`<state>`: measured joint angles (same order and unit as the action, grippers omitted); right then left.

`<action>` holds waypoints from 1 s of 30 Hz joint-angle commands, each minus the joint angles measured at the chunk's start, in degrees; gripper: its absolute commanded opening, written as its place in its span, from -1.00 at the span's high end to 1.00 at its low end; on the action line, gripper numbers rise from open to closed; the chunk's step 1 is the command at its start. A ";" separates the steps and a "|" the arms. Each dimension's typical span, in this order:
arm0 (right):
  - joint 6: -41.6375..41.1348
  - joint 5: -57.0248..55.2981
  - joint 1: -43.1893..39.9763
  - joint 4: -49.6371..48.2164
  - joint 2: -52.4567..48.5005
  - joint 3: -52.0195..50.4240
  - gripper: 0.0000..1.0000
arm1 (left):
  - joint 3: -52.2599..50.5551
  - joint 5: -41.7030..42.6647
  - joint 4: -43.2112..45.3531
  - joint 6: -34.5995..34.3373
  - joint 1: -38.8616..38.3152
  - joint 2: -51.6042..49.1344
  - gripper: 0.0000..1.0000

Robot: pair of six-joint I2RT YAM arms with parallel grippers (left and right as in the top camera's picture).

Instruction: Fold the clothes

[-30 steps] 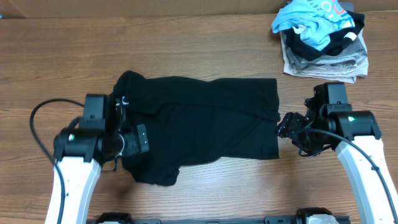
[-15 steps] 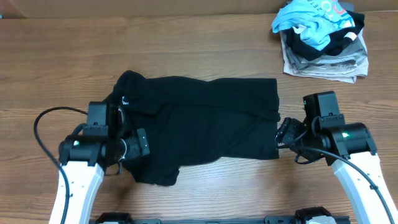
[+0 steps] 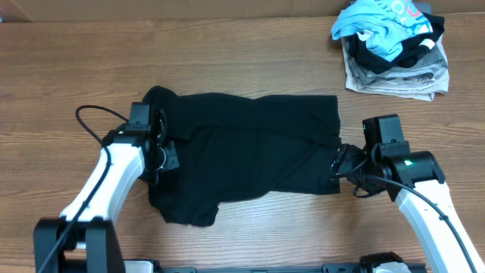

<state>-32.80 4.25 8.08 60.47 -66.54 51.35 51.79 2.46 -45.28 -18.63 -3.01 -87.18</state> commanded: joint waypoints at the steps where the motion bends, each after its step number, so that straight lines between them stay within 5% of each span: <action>1: 0.20 -0.09 0.33 -2.08 -3.02 -0.33 -0.29 | -0.35 -0.96 4.96 0.63 0.70 -6.58 0.92; 19: 2.21 4.66 0.33 -11.54 -6.88 -0.31 -0.26 | 7.02 2.14 23.28 11.21 16.22 -21.11 0.92; 21: 2.58 5.31 0.33 -12.90 -6.88 -0.28 -0.26 | 9.42 3.76 22.71 11.50 16.22 -21.09 0.79; 25: 2.58 8.20 0.33 -13.46 -6.88 -0.24 -0.26 | 18.01 7.65 12.33 11.91 15.34 -21.05 0.24; 28: 2.58 11.15 0.33 -11.74 -6.82 -0.24 -0.26 | 28.17 10.45 -5.55 11.82 15.19 -21.05 -0.14; 30: 2.60 11.52 0.35 -9.75 -6.69 -0.24 -0.26 | 33.33 12.13 -15.32 11.93 15.19 -21.03 -0.18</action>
<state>-30.85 12.84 8.08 49.01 -73.47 51.22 76.58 10.24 -51.46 -7.73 12.73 -108.44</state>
